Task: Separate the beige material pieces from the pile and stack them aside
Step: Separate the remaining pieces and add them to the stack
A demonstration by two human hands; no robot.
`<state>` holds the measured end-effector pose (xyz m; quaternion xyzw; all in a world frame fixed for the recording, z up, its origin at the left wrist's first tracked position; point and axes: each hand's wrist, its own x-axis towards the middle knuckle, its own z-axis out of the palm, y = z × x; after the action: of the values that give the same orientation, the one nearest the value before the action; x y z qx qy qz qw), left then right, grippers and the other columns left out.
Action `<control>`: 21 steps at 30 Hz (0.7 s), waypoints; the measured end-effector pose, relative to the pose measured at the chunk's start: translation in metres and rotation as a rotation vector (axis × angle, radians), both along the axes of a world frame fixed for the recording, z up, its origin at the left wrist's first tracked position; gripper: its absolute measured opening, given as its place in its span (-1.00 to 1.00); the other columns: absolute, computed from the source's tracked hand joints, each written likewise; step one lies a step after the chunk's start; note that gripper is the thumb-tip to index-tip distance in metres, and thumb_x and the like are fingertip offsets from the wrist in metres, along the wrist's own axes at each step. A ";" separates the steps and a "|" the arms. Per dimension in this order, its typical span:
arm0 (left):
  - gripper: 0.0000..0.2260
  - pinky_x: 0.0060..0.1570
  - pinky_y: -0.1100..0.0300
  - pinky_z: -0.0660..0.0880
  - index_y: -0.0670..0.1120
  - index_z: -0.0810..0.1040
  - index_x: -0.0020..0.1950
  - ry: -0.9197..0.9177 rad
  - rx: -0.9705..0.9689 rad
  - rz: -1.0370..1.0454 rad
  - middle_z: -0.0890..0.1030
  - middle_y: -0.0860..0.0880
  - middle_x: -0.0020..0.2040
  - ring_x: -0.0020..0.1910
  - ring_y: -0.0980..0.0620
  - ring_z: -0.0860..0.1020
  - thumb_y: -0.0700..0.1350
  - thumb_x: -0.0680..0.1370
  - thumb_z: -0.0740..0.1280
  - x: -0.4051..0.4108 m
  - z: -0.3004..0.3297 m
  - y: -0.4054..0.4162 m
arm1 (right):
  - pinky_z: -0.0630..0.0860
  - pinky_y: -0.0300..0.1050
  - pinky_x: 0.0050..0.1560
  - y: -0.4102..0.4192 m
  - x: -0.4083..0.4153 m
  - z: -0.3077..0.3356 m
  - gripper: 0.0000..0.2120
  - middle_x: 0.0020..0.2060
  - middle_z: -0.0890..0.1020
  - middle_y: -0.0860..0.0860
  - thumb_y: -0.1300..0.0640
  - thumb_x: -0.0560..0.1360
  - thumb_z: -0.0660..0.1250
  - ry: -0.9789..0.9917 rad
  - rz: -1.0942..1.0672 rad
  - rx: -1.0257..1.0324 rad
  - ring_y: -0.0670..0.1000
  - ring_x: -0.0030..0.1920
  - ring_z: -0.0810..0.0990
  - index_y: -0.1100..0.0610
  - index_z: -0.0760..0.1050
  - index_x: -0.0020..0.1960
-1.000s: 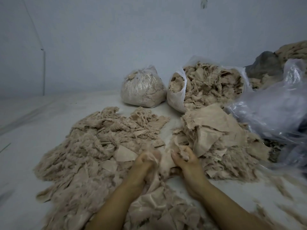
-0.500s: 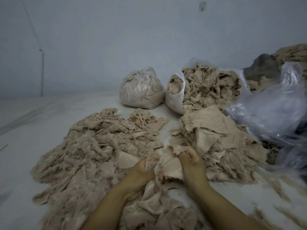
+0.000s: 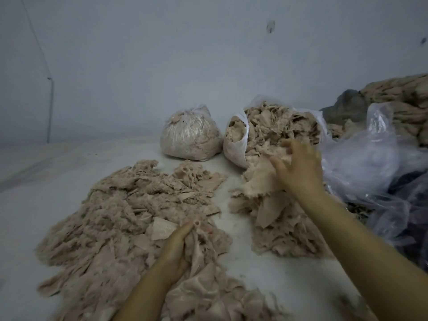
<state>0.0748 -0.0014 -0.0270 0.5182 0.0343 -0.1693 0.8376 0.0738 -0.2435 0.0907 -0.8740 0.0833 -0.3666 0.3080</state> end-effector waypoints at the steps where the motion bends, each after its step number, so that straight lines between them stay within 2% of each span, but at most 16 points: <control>1: -0.67 -0.22 0.08 0.60 -0.21 0.67 -0.05 0.004 -0.017 -0.013 0.68 -0.24 -0.07 -0.13 -0.12 0.68 -0.06 0.58 0.17 0.000 0.002 0.000 | 0.42 -0.11 0.02 0.009 -0.007 -0.008 -0.85 -0.05 0.50 -0.09 0.01 0.52 0.33 -0.038 0.067 -0.015 -0.04 0.06 0.49 0.01 0.48 0.06; 2: -0.66 -0.13 0.04 0.57 -0.19 0.68 -0.08 -0.007 -0.013 -0.031 0.67 -0.25 -0.02 -0.06 -0.14 0.67 -0.02 0.55 0.18 -0.001 0.003 -0.001 | 0.42 -0.20 -0.09 0.025 -0.017 -0.022 -0.93 -0.14 0.50 -0.16 -0.01 0.52 0.33 -0.015 0.200 0.001 -0.15 -0.05 0.52 -0.06 0.46 -0.05; 3: -0.65 -0.06 0.02 0.55 -0.16 0.69 -0.07 -0.024 -0.003 -0.066 0.66 -0.25 0.02 0.00 -0.14 0.65 0.02 0.53 0.19 -0.002 0.003 -0.003 | 0.41 -0.26 -0.19 0.044 -0.029 -0.039 -0.91 -0.22 0.52 -0.18 -0.07 0.50 0.34 0.105 0.349 0.019 -0.19 -0.16 0.53 -0.13 0.43 -0.12; 5: -0.65 -0.02 0.04 0.56 -0.09 0.63 0.09 -0.066 -0.004 -0.123 0.66 -0.19 0.08 0.08 -0.11 0.63 0.07 0.55 0.16 -0.005 0.001 -0.008 | 0.42 -0.32 -0.24 0.078 -0.047 -0.081 -0.84 -0.27 0.55 -0.16 -0.16 0.41 0.41 0.411 0.598 0.105 -0.22 -0.25 0.52 -0.13 0.47 -0.16; 6: -0.64 -0.04 0.06 0.59 -0.05 0.55 0.18 -0.096 0.024 -0.130 0.66 -0.14 0.08 0.08 -0.08 0.63 0.10 0.56 0.14 -0.006 -0.001 -0.010 | 0.42 -0.33 -0.23 0.090 -0.050 -0.099 -0.82 -0.27 0.55 -0.17 -0.15 0.38 0.44 0.475 0.661 0.141 -0.23 -0.27 0.50 -0.09 0.51 -0.16; 8: -0.61 0.01 0.06 0.59 -0.03 0.47 0.26 -0.178 0.136 -0.121 0.66 -0.11 0.08 0.07 -0.07 0.63 0.14 0.56 0.10 -0.009 -0.003 -0.010 | 0.44 -0.27 -0.21 0.098 -0.047 -0.117 -0.82 -0.27 0.56 -0.19 0.00 0.44 0.44 0.457 0.679 0.239 -0.21 -0.31 0.50 0.06 0.50 -0.21; 9: -0.57 0.05 0.05 0.57 -0.06 0.48 0.27 -0.224 0.189 -0.106 0.66 -0.13 0.05 0.04 -0.09 0.62 0.16 0.54 0.12 -0.009 -0.003 -0.010 | 0.47 -0.23 -0.26 0.096 -0.045 -0.119 -0.81 -0.30 0.57 -0.17 0.07 0.48 0.41 0.434 0.654 0.367 -0.16 -0.36 0.51 0.11 0.47 -0.23; 11: -0.53 -0.04 0.10 0.57 -0.15 0.51 0.25 -0.269 0.218 -0.069 0.65 -0.17 -0.07 -0.08 -0.09 0.63 0.15 0.53 0.15 -0.007 -0.003 -0.006 | 0.44 -0.20 -0.41 0.089 -0.042 -0.120 -0.81 -0.45 0.52 -0.06 0.14 0.52 0.38 0.390 0.629 0.632 -0.09 -0.48 0.47 0.14 0.44 -0.23; 12: -0.55 -0.06 0.12 0.56 -0.18 0.52 0.22 -0.270 0.214 -0.080 0.66 -0.15 -0.10 -0.10 -0.05 0.63 0.12 0.54 0.18 -0.006 -0.003 -0.004 | 0.41 -0.19 -0.39 0.087 -0.042 -0.122 -0.80 -0.48 0.47 -0.04 0.15 0.52 0.38 0.374 0.619 0.671 -0.08 -0.49 0.43 0.13 0.42 -0.24; 14: -0.73 0.04 0.13 0.52 -0.11 0.54 0.19 -0.284 0.290 -0.145 0.64 -0.06 0.01 0.01 0.01 0.61 0.01 0.58 0.26 -0.004 -0.004 -0.002 | 0.35 -0.14 -0.33 0.086 -0.044 -0.127 -0.75 -0.48 0.39 -0.04 0.15 0.51 0.39 0.347 0.602 0.673 -0.06 -0.44 0.36 0.11 0.38 -0.27; 15: -0.82 0.01 0.17 0.52 -0.06 0.57 0.12 -0.301 0.345 -0.167 0.65 -0.02 0.02 0.00 0.05 0.62 -0.05 0.56 0.32 -0.005 -0.003 -0.003 | 0.32 -0.13 -0.32 0.086 -0.045 -0.129 -0.73 -0.48 0.36 -0.03 0.16 0.50 0.39 0.332 0.594 0.695 -0.05 -0.42 0.33 0.12 0.35 -0.28; 16: -0.86 -0.10 0.22 0.54 -0.06 0.62 0.02 -0.335 0.381 -0.172 0.68 -0.01 -0.06 -0.08 0.06 0.64 -0.08 0.49 0.39 -0.005 -0.004 -0.004 | 0.30 -0.13 -0.34 0.085 -0.046 -0.130 -0.72 -0.48 0.35 -0.03 0.17 0.49 0.40 0.325 0.589 0.737 -0.04 -0.42 0.32 0.12 0.33 -0.29; 17: -0.88 -0.23 0.24 0.54 -0.09 0.65 -0.08 -0.344 0.365 -0.145 0.69 -0.04 -0.16 -0.19 0.06 0.65 -0.07 0.44 0.42 -0.005 -0.004 -0.005 | 0.29 -0.15 -0.37 0.083 -0.047 -0.129 -0.70 -0.50 0.35 -0.04 0.18 0.49 0.41 0.341 0.584 0.775 -0.04 -0.43 0.30 0.12 0.32 -0.30; 19: -0.84 -0.39 0.20 0.53 -0.18 0.60 -0.12 -0.260 0.217 -0.029 0.66 -0.11 -0.29 -0.32 0.00 0.63 -0.08 0.47 0.38 -0.006 -0.002 -0.006 | 0.25 -0.21 -0.47 0.075 -0.051 -0.128 -0.67 -0.55 0.34 -0.06 0.17 0.46 0.44 0.447 0.609 0.786 -0.08 -0.51 0.28 0.09 0.32 -0.34; 21: -0.82 -0.42 0.16 0.51 -0.21 0.56 -0.09 -0.211 0.149 0.082 0.63 -0.13 -0.34 -0.37 -0.04 0.61 -0.09 0.52 0.33 -0.002 0.000 -0.002 | 0.25 -0.26 -0.49 0.065 -0.056 -0.120 -0.66 -0.55 0.39 -0.08 0.07 0.42 0.49 0.645 0.654 0.611 -0.13 -0.55 0.30 0.05 0.35 -0.35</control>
<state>0.0724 -0.0039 -0.0271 0.5921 -0.0206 -0.0765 0.8020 0.0178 -0.1786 -0.0295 -0.7932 0.0001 0.0756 0.6042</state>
